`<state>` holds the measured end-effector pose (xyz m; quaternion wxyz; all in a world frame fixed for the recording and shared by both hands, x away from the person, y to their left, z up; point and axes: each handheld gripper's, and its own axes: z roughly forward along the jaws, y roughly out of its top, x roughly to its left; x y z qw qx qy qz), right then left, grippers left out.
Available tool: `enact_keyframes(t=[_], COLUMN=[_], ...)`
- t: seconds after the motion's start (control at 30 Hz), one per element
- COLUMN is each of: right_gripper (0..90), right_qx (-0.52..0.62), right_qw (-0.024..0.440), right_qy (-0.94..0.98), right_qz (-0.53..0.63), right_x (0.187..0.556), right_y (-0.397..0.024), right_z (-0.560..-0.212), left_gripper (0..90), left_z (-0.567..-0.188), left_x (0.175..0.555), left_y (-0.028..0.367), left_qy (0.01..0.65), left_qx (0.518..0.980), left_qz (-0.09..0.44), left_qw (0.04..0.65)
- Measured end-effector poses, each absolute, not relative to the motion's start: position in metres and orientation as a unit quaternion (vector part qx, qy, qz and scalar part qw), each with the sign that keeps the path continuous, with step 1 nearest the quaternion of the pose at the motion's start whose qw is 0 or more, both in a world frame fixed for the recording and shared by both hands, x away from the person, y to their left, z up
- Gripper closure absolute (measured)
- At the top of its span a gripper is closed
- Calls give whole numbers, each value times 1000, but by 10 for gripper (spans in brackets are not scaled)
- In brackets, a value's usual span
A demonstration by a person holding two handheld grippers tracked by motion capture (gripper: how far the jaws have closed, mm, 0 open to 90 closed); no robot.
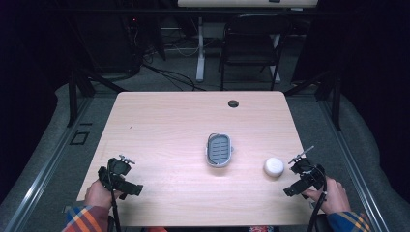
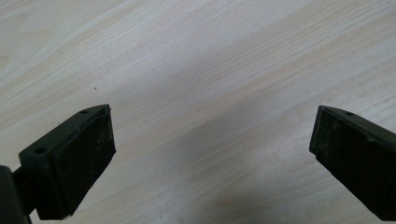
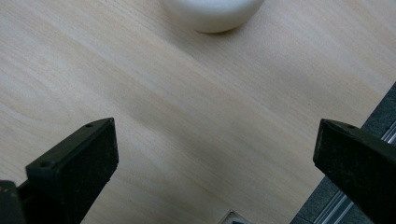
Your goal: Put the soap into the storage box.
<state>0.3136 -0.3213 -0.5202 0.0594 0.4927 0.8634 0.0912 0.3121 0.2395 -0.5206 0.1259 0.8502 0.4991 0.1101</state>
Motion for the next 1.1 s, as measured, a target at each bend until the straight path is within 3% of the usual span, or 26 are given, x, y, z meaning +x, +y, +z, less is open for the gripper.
enact_keyframes(t=[0.2,0.23,0.3,0.33,0.47,0.53,0.57,0.63,0.67,0.7,0.73,0.8,0.9,0.93,0.97,1.0,1.1], right_gripper=[0,0,0,0,0,0,0,0,0,0,0,0,0,0,0,0,0], right_qx=[491,463,502,468,456,488,444,466,367,462,481,448,468,412,478,407,441], right_qw=[64,52,68,54,48,60,45,56,29,46,61,49,58,36,61,39,48], right_qy=[864,883,854,879,886,862,893,878,929,880,866,890,875,910,867,912,893], right_qz=[97,54,119,68,62,123,55,93,-32,100,124,71,109,32,127,25,71], right_x=[325,332,330,337,345,343,351,350,367,354,352,360,361,371,362,374,373], right_y=[-317,-317,-313,-315,-312,-307,-309,-305,-307,-303,-300,-300,-294,-296,-291,-294,-290], right_z=[-524,-518,-529,-521,-517,-525,-513,-518,-498,-518,-521,-513,-519,-507,-522,-506,-512], left_gripper=[0,0,0,0,0,0,0,0,0,0,0,0,0,0,0,0,0], left_z=[-521,-521,-521,-521,-521,-521,-521,-521,-522,-522,-522,-522,-522,-522,-522,-522,-522], left_x=[313,313,313,313,313,313,313,313,313,313,313,313,313,313,313,313,313], left_y=[238,238,238,239,238,238,238,238,238,238,238,237,237,237,237,237,237], left_qy=[497,497,498,497,496,497,497,497,497,496,495,495,495,495,494,495,495], left_qx=[851,852,851,852,852,852,852,852,852,852,853,853,854,854,854,854,853], left_qz=[109,109,109,108,106,106,106,106,106,107,106,105,105,104,104,104,104], left_qw=[127,126,127,126,126,127,127,127,127,127,126,126,126,126,126,126,127])
